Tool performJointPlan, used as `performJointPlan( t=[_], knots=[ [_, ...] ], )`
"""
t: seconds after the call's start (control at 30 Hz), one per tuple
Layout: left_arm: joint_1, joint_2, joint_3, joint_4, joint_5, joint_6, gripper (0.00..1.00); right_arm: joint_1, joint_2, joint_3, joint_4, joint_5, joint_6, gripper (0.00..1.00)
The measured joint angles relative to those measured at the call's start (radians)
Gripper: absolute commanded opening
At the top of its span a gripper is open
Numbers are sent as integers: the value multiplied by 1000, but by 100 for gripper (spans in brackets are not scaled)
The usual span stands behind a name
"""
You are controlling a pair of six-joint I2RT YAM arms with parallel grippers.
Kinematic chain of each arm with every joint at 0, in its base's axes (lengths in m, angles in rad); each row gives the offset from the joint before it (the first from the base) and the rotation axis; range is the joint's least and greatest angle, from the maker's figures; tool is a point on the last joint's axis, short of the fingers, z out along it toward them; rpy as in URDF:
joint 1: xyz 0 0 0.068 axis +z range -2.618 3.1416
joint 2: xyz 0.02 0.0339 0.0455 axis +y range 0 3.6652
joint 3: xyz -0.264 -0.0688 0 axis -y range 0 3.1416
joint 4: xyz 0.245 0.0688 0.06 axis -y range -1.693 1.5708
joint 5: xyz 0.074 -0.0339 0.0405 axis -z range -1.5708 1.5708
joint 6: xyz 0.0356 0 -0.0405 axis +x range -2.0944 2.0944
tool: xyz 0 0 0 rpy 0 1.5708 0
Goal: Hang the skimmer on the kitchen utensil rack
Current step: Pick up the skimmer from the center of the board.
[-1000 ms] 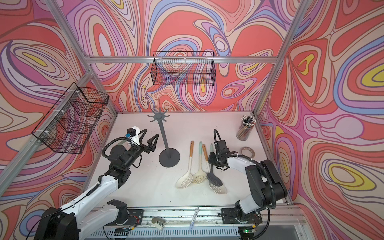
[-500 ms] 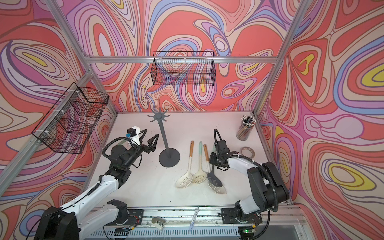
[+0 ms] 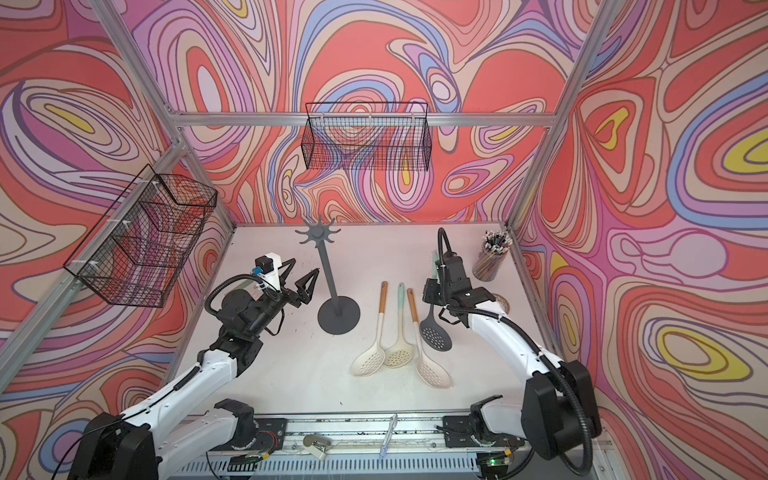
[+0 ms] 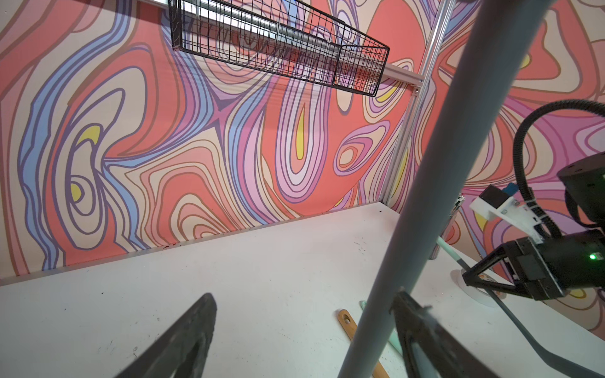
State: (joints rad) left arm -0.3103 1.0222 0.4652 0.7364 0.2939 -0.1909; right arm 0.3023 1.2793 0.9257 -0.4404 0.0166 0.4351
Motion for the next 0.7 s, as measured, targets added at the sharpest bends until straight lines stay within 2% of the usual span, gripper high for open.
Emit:
performJointPlan(
  t=[0.17,0.4,0.57,0.7],
  knots=[
    [-53,-20,0,-18,5,23,87,35,-71,8,75,-99,-97,0],
    [-114,-53,4,-77,5,83,87,101,-75,39,177,-166,-200,0],
    [-117,4,52,-99,-1,110,87,140,-55,72,225,-200,-255,0],
    [-117,86,87,-72,-6,114,83,161,-34,107,265,-225,-289,0]
  ],
)
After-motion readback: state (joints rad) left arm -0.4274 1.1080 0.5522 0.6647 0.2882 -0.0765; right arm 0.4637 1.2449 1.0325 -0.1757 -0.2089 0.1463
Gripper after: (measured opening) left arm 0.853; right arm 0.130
